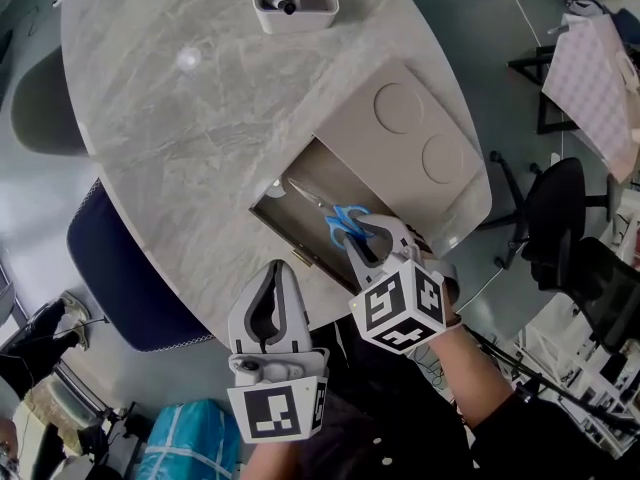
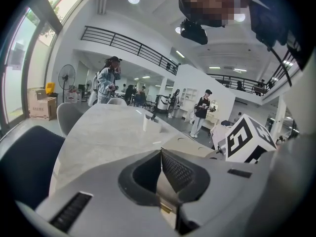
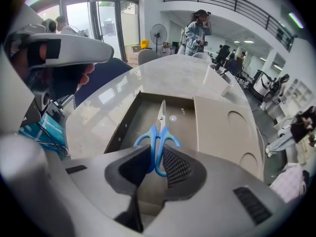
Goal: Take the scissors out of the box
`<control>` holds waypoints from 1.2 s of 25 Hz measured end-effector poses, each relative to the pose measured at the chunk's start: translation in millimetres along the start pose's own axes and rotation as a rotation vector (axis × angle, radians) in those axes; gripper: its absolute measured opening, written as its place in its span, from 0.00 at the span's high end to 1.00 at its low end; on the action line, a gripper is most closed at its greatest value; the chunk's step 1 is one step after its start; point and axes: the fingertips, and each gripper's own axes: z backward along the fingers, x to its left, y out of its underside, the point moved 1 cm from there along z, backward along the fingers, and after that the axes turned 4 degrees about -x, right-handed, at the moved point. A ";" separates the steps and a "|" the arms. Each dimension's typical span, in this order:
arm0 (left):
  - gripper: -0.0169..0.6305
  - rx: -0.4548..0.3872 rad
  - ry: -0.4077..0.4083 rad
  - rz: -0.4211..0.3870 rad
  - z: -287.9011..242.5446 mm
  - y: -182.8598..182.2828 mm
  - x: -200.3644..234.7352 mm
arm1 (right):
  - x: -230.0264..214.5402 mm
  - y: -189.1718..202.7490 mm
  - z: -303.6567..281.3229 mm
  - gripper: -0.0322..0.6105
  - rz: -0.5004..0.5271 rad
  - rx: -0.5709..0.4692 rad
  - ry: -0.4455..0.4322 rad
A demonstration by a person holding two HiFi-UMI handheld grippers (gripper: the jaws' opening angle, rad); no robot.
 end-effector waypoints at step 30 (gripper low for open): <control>0.95 -0.275 0.088 -0.113 67.2 -172.9 -65.1 | -33.5 -143.2 238.5 0.83 -0.065 -0.638 0.264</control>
